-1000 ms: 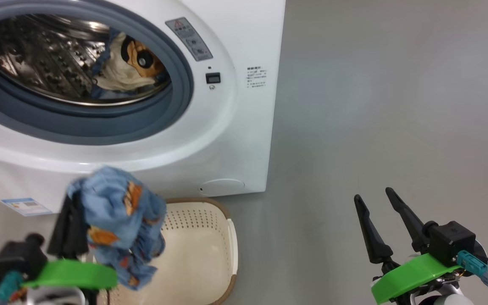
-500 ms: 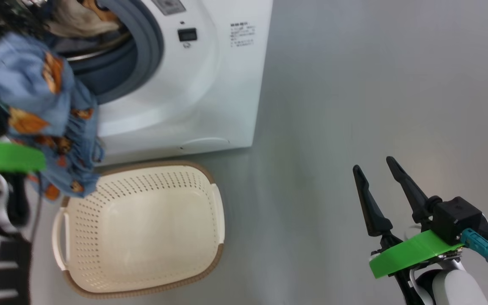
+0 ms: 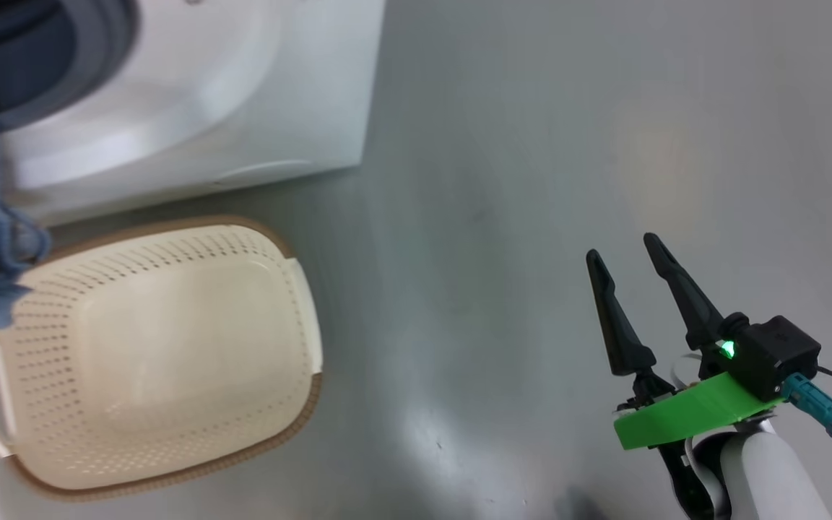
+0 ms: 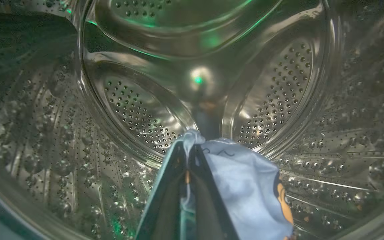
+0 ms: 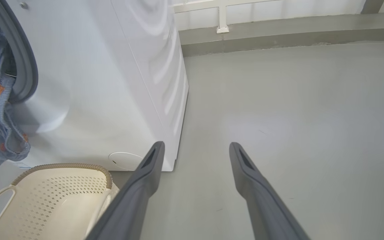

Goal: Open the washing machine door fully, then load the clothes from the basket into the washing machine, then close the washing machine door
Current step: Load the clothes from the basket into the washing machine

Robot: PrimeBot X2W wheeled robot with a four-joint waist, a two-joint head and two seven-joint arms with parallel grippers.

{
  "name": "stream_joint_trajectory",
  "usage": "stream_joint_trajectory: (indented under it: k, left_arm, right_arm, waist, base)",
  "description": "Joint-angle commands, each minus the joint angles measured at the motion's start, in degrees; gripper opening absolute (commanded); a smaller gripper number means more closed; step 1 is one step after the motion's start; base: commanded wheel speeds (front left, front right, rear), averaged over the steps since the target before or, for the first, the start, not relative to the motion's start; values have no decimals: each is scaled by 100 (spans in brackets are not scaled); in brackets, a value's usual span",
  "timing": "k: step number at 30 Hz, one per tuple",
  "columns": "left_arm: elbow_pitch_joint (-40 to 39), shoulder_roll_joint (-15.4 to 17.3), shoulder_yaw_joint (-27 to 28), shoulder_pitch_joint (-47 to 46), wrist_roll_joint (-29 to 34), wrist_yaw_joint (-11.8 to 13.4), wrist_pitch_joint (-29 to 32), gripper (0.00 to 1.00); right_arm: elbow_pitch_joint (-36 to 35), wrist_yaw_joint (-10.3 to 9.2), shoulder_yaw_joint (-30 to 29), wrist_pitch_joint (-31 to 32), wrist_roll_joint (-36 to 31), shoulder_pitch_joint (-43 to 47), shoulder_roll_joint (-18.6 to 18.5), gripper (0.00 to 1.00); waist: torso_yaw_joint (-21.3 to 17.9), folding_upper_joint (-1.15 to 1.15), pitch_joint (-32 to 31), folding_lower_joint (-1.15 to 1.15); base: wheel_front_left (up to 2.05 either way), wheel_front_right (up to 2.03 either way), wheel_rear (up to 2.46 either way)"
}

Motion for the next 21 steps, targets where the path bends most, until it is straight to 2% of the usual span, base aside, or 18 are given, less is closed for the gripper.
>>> stream_joint_trajectory:
  k: [1,11,21]
  left_arm:
    - [3,386,72,-288,74,2,-62,0]
    - [955,919,-452,-1911,693,-64,-182,0]
    - [1608,1294,-583,-3114,808,-140,-224,0]
  right_arm:
    - [-87,9,170,-76,115,-41,-14,100]
    - [185,9,478,-362,432,-293,-14,100]
    - [388,9,766,-473,711,-464,-14,100]
  waist:
    - [-561,0,623,0]
    - [-1079,0,1312,0]
    - [-1379,0,1658,0]
  base:
    - [0,0,0]
    - [0,0,0]
    - [0,0,0]
